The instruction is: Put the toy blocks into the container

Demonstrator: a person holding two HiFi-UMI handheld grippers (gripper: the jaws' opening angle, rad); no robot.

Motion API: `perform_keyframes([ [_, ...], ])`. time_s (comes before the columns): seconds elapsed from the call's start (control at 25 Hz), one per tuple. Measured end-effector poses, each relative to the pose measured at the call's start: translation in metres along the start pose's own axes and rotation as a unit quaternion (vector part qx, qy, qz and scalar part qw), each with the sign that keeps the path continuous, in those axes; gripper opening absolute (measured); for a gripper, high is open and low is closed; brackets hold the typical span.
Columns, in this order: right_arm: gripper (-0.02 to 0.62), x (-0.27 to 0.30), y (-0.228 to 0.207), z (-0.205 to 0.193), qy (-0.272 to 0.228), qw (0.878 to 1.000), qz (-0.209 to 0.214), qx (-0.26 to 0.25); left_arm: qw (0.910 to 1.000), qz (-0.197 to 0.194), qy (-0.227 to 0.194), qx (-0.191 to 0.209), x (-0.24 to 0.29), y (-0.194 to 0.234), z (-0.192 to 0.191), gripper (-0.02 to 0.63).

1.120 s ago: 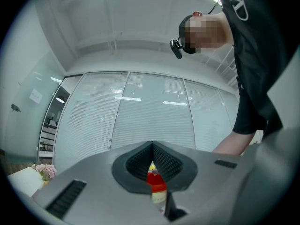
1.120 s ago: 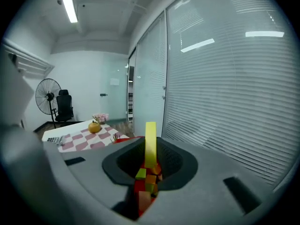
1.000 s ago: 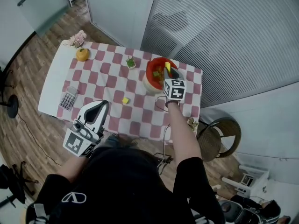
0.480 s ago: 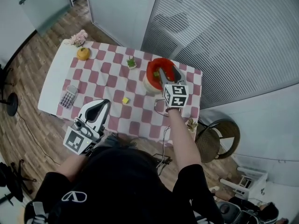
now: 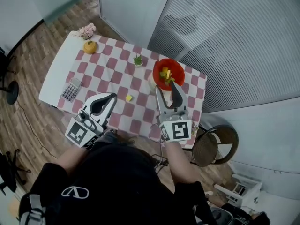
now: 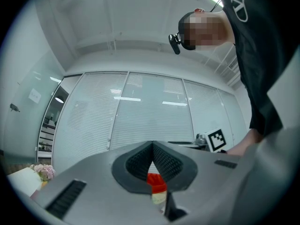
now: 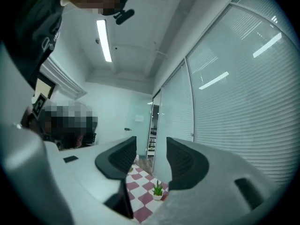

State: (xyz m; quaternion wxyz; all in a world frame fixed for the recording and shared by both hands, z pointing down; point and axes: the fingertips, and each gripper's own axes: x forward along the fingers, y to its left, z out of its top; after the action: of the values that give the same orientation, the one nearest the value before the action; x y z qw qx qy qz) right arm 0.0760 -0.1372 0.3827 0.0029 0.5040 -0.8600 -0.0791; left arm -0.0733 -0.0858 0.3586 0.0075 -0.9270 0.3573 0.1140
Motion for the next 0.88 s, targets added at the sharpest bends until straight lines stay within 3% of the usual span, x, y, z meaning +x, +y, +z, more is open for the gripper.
perform_keyframes([
  [0.36, 0.218, -0.046, 0.058, 0.003, -0.008, 0.999, 0.019, 0.026, 0.9996, -0.012, 0.027, 0.005, -0.009, 0.003, -0.021, 0.006],
  [0.6, 0.218, -0.049, 0.061, -0.003, -0.001, 0.999, 0.017, 0.043, 1.0, -0.01, 0.001, 0.001, 0.0, 0.004, -0.005, 0.006],
  [0.76, 0.222, -0.038, 0.061, -0.011, 0.011, 0.999, 0.028, 0.042, 0.9996, -0.012, 0.026, 0.005, -0.009, 0.008, -0.022, 0.006],
  [0.88, 0.231, -0.025, 0.065, -0.025, 0.033, 0.998, 0.047, 0.04, 0.9999, -0.009, 0.012, 0.002, -0.009, 0.009, -0.014, 0.006],
])
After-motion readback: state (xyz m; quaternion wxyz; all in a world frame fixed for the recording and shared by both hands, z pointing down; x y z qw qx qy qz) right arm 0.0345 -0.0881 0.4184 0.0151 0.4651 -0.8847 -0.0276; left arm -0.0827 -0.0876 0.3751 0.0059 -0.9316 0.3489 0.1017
